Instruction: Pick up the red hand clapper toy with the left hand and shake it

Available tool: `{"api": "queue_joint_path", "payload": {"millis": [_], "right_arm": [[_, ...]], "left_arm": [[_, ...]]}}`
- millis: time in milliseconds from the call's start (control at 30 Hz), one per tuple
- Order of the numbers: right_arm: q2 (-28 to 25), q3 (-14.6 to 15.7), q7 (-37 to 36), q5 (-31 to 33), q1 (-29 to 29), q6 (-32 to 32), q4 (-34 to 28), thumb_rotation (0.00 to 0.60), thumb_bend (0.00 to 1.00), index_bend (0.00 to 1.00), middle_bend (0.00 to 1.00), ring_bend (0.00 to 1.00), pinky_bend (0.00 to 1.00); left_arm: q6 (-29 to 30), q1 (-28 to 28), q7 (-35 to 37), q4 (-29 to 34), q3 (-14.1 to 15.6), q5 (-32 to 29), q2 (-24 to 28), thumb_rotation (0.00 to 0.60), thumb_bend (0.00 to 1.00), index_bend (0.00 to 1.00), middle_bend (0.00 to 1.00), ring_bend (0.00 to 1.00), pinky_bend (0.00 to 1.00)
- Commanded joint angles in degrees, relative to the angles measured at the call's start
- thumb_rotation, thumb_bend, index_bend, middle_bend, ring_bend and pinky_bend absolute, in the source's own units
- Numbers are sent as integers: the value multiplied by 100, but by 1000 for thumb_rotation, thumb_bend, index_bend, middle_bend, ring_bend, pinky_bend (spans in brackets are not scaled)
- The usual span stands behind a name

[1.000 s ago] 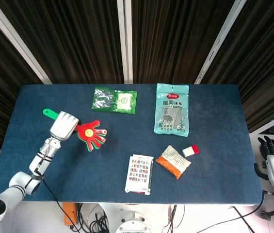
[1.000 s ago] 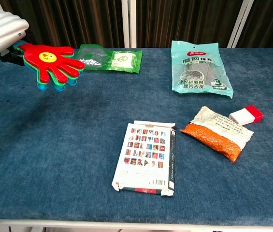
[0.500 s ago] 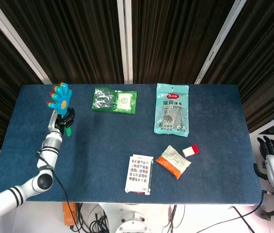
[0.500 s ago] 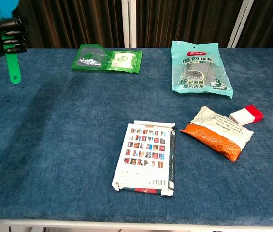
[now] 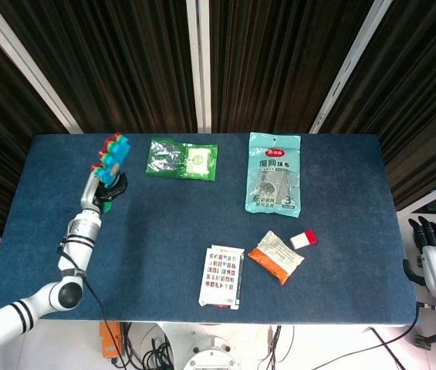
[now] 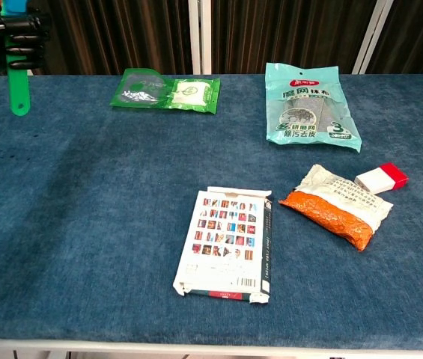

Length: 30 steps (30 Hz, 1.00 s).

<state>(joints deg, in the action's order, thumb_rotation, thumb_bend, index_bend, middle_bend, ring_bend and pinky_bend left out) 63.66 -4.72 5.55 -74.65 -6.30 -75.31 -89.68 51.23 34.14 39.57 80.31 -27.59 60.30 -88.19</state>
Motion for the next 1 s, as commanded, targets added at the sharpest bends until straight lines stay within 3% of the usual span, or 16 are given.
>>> {"api": "queue_joint_path", "payload": {"millis": [33,100,167,300,567,733,833,900,1000], "right_arm": [[3,1,-19,7,4,4,16,600,327,0,0,0,0],[-2,4,-54,-12,6,0,27,600,327,0,0,0,0],[-7,13,-108,-59,12,-20,42,600,327,0,0,0,0],[-7,15,-138,-67,28,-44,73,600,327,0,0,0,0],[3,2,-136,-12,19,0,92,600,327,0,0,0,0],[22,11,-130,-2,12,32,106,600,327,0,0,0,0],[11,10,-125,14,19,31,107,600,327,0,0,0,0],[0,5,-123,28,20,35,107,600,327,0,0,0,0],[3,4,-129,47,14,62,123,600,327,0,0,0,0]], "left_arm": [[1467,485,-2152,-1872,1734,3098,-484,600,643,1000,1000,1000,1000],[1290,656,-2330,-2194,2162,3558,-460,600,637,1000,1000,1000,1000],[1070,793,-2502,-2283,2409,3779,-379,600,635,1000,1000,1000,1000],[1065,835,-2927,-2388,2479,3775,-451,600,629,1000,1000,1000,1000],[1302,599,-2890,-2231,1818,2715,-731,600,629,1000,1000,1000,1000],[1773,348,-3144,-2200,930,1511,-1386,600,627,1000,1000,1000,1000],[1569,293,-3209,-1966,445,660,-1578,600,633,1000,1000,1000,1000],[1459,290,-3387,-1861,299,330,-1575,600,636,1000,1000,1000,1000],[1617,299,-3682,-2038,421,406,-1644,600,634,1000,1000,1000,1000]]}}
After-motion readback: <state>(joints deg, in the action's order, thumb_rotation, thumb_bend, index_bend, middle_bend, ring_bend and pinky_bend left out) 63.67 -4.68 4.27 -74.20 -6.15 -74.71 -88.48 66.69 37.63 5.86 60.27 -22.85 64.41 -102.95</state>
